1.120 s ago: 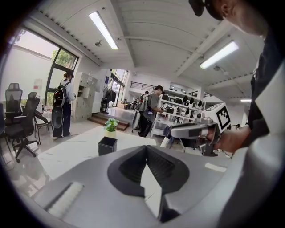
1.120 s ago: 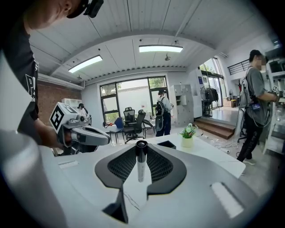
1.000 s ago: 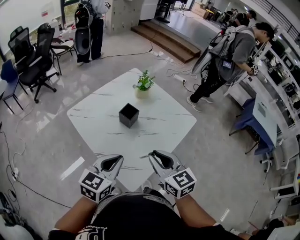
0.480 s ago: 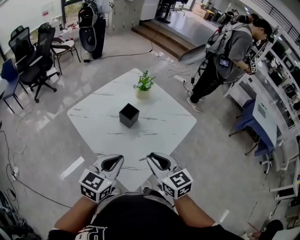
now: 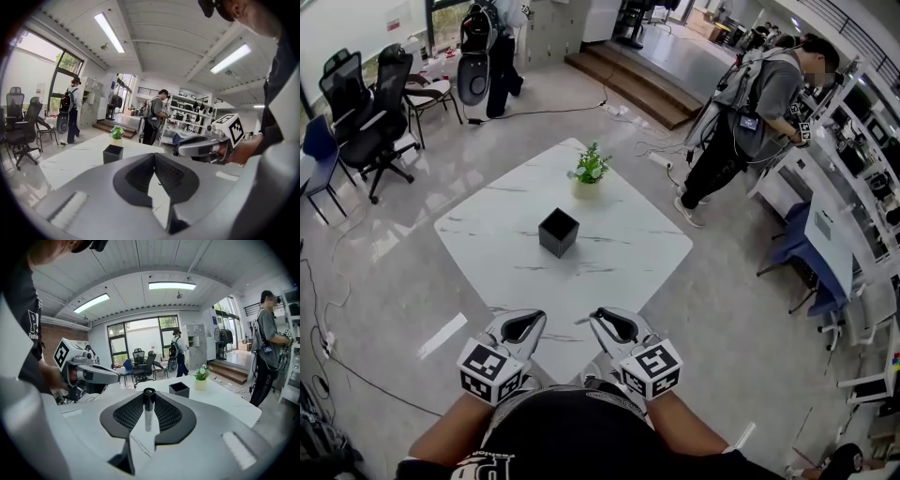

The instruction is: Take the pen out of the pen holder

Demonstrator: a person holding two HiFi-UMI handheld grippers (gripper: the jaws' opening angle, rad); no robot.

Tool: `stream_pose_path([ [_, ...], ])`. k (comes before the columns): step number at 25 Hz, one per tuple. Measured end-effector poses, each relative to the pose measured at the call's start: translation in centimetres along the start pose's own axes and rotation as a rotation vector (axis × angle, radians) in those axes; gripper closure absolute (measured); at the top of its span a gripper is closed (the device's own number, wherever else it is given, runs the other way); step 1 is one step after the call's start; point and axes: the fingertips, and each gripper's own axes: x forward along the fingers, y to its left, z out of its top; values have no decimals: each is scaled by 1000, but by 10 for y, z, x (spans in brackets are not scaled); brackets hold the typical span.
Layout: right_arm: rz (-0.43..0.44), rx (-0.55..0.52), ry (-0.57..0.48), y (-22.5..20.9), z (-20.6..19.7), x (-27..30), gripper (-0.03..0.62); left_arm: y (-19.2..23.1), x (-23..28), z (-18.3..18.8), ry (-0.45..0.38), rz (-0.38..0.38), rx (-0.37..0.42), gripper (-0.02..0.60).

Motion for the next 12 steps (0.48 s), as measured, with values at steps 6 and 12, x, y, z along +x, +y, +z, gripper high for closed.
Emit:
stream_pose_path([
  [6, 3, -1, -3, 1, -1, -1, 525, -1, 0, -2, -4, 3, -1, 525],
  [12, 5, 0, -2, 0, 1, 0, 525, -1, 1, 0, -2, 2, -4, 525],
])
